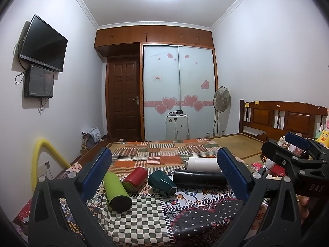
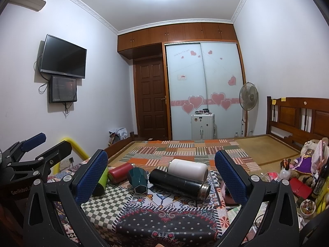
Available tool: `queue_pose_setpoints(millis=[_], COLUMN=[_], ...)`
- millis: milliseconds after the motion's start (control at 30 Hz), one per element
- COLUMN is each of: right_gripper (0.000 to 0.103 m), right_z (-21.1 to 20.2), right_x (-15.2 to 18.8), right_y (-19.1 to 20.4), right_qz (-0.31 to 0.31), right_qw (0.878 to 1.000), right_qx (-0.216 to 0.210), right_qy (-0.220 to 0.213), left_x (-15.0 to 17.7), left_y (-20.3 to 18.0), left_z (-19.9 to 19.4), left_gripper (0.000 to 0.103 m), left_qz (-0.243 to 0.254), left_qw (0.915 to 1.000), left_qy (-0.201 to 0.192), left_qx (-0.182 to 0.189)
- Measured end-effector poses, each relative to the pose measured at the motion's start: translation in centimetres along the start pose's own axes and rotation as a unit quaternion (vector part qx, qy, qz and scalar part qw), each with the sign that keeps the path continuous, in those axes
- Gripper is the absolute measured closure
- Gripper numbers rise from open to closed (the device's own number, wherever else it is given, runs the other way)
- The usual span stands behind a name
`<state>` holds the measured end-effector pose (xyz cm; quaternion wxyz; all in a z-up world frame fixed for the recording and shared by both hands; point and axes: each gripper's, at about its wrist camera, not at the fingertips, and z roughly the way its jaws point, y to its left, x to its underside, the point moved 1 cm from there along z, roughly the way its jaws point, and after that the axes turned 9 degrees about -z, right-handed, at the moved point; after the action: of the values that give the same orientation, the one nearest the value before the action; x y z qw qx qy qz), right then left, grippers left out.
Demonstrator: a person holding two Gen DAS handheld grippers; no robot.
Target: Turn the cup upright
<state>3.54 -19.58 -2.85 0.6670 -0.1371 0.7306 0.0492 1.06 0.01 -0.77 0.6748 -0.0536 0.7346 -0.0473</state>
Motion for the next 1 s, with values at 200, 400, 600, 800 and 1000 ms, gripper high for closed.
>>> queue_pose_setpoints(millis=[200, 400, 600, 800, 1000], right_gripper=[0.0, 0.0, 0.0, 0.0, 0.0], right_z=[-0.1, -0.1, -0.1, 0.0, 1.4], right_x=[0.0, 0.0, 0.0, 0.2, 0.6], right_y=[0.1, 0.1, 0.1, 0.2, -0.1], right_qz=[-0.001, -0.001, -0.001, 0.0, -0.006], right_qw=[1.0, 1.0, 1.0, 1.0, 1.0], right_qx=[-0.001, 0.0, -0.001, -0.002, -0.002], right_qy=[-0.001, -0.001, -0.001, 0.003, 0.019], left_x=[0.0, 0.1, 0.1, 0.2, 0.4], left_y=[0.0, 0.0, 0.0, 0.3, 1.9], left_z=[0.0, -0.1, -0.2, 0.5, 4.1], left_gripper=[0.0, 0.0, 0.0, 0.0, 0.0], left_qz=[0.0, 0.0, 0.0, -0.002, 0.007], left_qw=[1.0, 1.0, 1.0, 0.9999, 0.9978], left_qy=[0.0, -0.001, -0.002, 0.012, 0.067], left_qx=[-0.001, -0.002, -0.003, 0.001, 0.002])
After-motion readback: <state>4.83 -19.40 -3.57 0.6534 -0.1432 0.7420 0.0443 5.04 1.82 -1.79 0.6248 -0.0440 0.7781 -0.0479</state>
